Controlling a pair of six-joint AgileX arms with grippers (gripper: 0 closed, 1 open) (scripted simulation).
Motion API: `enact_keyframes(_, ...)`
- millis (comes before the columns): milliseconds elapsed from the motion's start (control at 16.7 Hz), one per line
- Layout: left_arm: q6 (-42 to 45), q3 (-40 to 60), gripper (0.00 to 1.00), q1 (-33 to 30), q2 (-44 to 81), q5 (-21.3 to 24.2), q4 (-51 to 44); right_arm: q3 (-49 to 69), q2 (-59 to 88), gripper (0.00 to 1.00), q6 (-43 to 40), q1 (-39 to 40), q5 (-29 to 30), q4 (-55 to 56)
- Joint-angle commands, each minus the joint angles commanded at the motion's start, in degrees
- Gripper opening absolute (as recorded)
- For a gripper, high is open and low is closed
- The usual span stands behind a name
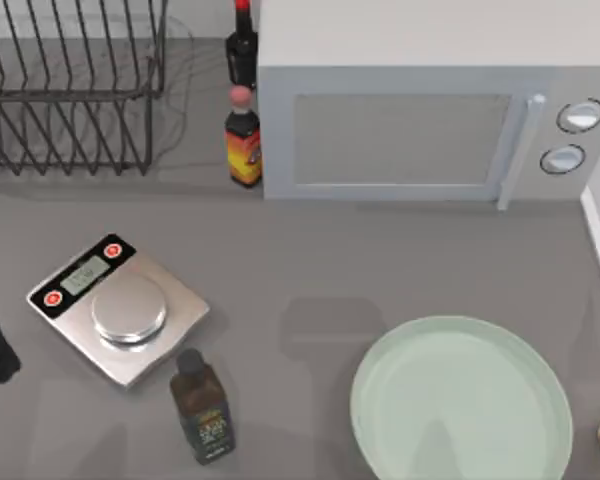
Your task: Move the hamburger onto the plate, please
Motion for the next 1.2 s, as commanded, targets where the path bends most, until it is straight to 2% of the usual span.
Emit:
enact_keyframes(240,0.0,0.0,1.00,0.0,0.0,0.0,0.0,1.6,2.0,1.00,0.3,0.6,-0.1,-1.9)
enact_keyframes(420,0.0,0.0,1.00,0.0,0.0,0.0,0.0,6.9,9.4,1.00,1.2,2.3,-0.2,-8.4)
enact_keyframes(960,0.0,0.0,1.00,0.0,0.0,0.0,0.0,29.5,54.7,1.00,4.9,9.7,0.2,-40.3)
enact_keyframes(1200,0.0,0.0,1.00,0.0,0.0,0.0,0.0,38.0,69.0,1.00,6.4,12.3,0.3,-51.2)
